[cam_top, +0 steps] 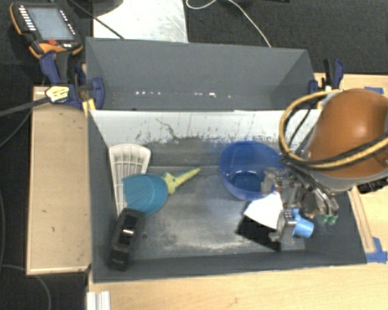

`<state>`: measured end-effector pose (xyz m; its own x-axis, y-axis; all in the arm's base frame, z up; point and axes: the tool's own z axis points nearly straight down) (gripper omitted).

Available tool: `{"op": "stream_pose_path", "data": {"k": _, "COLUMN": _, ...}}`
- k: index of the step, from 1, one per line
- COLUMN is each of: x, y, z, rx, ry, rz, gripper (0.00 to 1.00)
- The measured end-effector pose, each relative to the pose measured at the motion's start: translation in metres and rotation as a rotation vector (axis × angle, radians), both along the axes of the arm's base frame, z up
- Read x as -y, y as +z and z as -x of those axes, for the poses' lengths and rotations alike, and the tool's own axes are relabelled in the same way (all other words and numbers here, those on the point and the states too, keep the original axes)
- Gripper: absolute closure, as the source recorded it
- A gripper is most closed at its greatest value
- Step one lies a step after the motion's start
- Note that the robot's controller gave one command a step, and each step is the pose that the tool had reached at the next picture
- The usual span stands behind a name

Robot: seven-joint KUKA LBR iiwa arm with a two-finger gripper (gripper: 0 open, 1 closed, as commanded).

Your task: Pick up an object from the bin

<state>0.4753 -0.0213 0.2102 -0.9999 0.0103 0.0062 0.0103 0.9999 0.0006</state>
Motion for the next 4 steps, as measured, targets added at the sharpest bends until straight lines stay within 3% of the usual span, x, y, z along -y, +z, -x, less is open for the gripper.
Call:
{"op": "stream_pose_path", "data": {"k": 1, "x": 0.0, "y": 0.004, "z": -0.002, "rx": 0.009, "ry": 0.001, "rz": 0.001, "gripper": 0.0}}
{"op": "stream_pose_path", "data": {"k": 2, "x": -0.011, "y": -0.067, "z": -0.007, "rx": 0.007, "ry": 0.152, "rz": -0.001, "gripper": 0.0}}
{"op": "stream_pose_path", "data": {"k": 3, "x": -0.008, "y": -0.09, "z": -0.008, "rx": 0.002, "ry": 0.051, "rz": -0.001, "gripper": 0.0}}
{"op": "stream_pose_path", "data": {"k": 4, "x": 0.037, "y": -0.14, "z": -0.033, "rx": 0.012, "ry": 0.383, "rz": -0.001, "gripper": 0.0}}
